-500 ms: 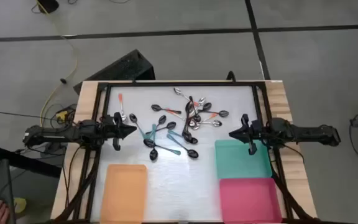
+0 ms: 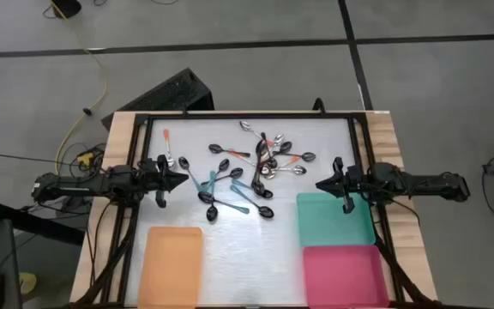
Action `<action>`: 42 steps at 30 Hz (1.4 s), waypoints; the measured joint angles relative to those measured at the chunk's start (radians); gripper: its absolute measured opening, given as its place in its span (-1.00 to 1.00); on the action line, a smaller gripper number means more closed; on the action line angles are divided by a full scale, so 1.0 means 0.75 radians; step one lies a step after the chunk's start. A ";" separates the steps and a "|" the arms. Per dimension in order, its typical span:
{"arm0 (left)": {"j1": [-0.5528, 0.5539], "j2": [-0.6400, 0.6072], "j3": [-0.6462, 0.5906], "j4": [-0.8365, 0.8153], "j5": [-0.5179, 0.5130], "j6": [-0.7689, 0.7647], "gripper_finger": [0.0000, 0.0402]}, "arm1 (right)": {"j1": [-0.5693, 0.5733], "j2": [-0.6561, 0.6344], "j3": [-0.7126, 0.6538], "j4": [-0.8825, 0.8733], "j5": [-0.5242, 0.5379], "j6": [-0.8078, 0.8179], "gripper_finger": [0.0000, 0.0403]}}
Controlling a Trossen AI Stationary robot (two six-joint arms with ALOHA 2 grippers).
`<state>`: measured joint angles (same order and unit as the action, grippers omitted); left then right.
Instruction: Sort silverware by color (type)
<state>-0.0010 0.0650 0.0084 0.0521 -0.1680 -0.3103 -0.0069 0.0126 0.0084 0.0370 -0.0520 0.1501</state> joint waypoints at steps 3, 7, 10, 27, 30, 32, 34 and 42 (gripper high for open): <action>0.000 0.000 0.000 0.000 0.000 0.000 -1.00 | 0.000 0.000 0.000 0.000 0.000 0.000 -0.74; 0.000 0.000 0.000 0.000 0.000 0.000 -1.00 | 0.000 0.000 0.000 0.000 0.000 0.000 -0.74; 0.000 0.000 0.000 0.000 0.000 0.000 -1.00 | 0.000 0.000 0.000 0.000 0.000 0.000 -0.74; 0.000 0.000 0.000 0.000 0.000 0.000 -1.00 | 0.000 0.000 0.000 0.000 0.000 0.000 -0.74; 0.000 0.000 0.000 0.000 -0.001 0.000 -1.00 | 0.000 0.000 0.000 0.000 0.000 0.000 -0.74; 0.000 0.000 0.000 0.003 -0.001 -0.002 -1.00 | 0.000 0.000 0.000 0.000 0.000 0.000 -0.74; 0.000 0.001 0.000 0.030 -0.017 -0.042 -1.00 | 0.000 0.000 0.000 0.000 0.000 0.000 -0.74; 0.000 0.000 0.000 0.038 -0.077 -0.241 -1.00 | -0.015 0.000 0.000 -0.004 0.048 -0.029 -0.74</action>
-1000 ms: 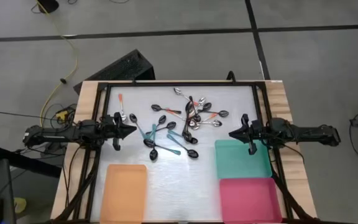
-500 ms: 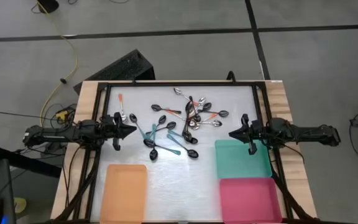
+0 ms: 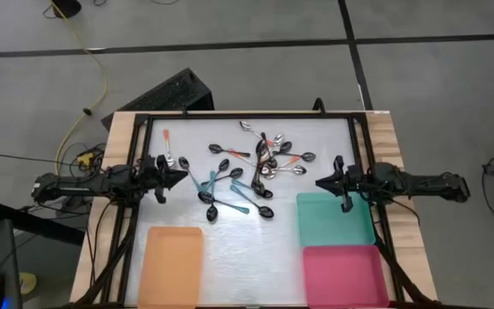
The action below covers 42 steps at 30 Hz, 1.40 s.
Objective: Sort silverware by color (type)
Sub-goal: Put the orange spoon into the blue bin
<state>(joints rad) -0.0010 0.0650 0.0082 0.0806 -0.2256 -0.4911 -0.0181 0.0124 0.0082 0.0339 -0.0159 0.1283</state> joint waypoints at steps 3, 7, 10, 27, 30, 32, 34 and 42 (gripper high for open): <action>0.000 0.000 0.000 0.009 -0.029 -0.143 -1.00 | -0.013 0.000 0.000 0.001 0.025 0.004 -0.74; 0.000 0.000 0.001 0.072 -0.082 -0.328 -1.00 | -0.014 0.000 0.000 0.025 0.024 0.004 -0.74; 0.000 0.000 0.001 0.098 -0.177 -0.431 -1.00 | -0.013 0.000 0.000 0.027 0.023 0.043 -0.74; 0.000 0.000 0.001 0.090 -0.520 -0.596 -1.00 | -0.012 0.000 0.000 0.027 0.023 0.248 -0.74; 0.000 0.000 0.001 0.090 -0.533 -0.607 -1.00 | -0.014 0.001 0.000 0.040 0.024 0.252 -0.74; 0.001 0.000 0.001 0.090 -0.538 -0.605 -1.00 | -0.014 0.000 0.000 0.076 0.025 0.298 -0.74; 0.001 0.000 0.001 0.090 -0.546 -0.606 -1.00 | -0.014 0.000 0.000 0.117 0.025 0.357 -0.74; 0.001 0.000 0.001 0.089 -0.548 -0.588 -1.00 | -0.014 0.000 0.000 0.328 0.091 0.436 -0.74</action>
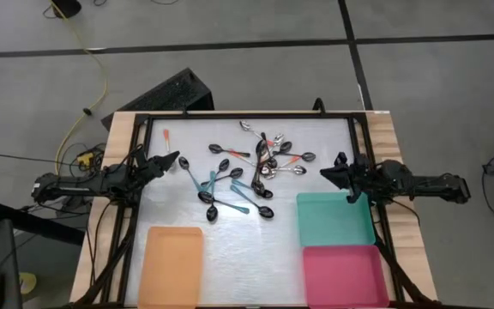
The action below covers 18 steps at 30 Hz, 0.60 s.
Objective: Sort silverware by color (type)
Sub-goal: Put the orange spoon into the blue bin
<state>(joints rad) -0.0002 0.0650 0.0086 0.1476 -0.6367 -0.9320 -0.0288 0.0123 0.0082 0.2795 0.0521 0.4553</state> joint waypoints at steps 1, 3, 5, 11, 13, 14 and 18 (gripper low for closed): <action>0.000 0.000 0.000 0.000 0.000 0.009 -1.00 | 0.000 -0.001 0.000 0.035 0.000 0.019 -0.74; 0.000 0.000 0.000 -0.002 0.000 0.025 -1.00 | 0.000 0.000 0.000 0.076 0.000 0.032 -0.74; 0.000 0.000 0.000 -0.002 0.000 0.029 -1.00 | 0.000 -0.001 0.000 0.108 0.000 0.032 -0.74; 0.000 0.000 0.000 -0.002 -0.009 0.030 -1.00 | 0.000 0.000 0.000 0.137 0.000 0.035 -0.74; 0.000 0.000 0.000 -0.004 -0.007 0.030 -1.00 | 0.000 -0.001 0.000 0.127 0.000 0.035 -0.74; 0.000 0.000 0.000 -0.009 0.002 0.034 -1.00 | 0.000 -0.001 0.000 0.118 0.000 0.035 -0.74; 0.000 0.001 0.000 -0.028 -0.001 0.056 -1.00 | 0.000 0.000 0.000 0.122 0.001 0.035 -0.74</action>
<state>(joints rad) -0.0002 0.0654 0.0086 0.1265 -0.6378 -0.8897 -0.0288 0.0120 0.0082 0.3713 0.0528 0.4812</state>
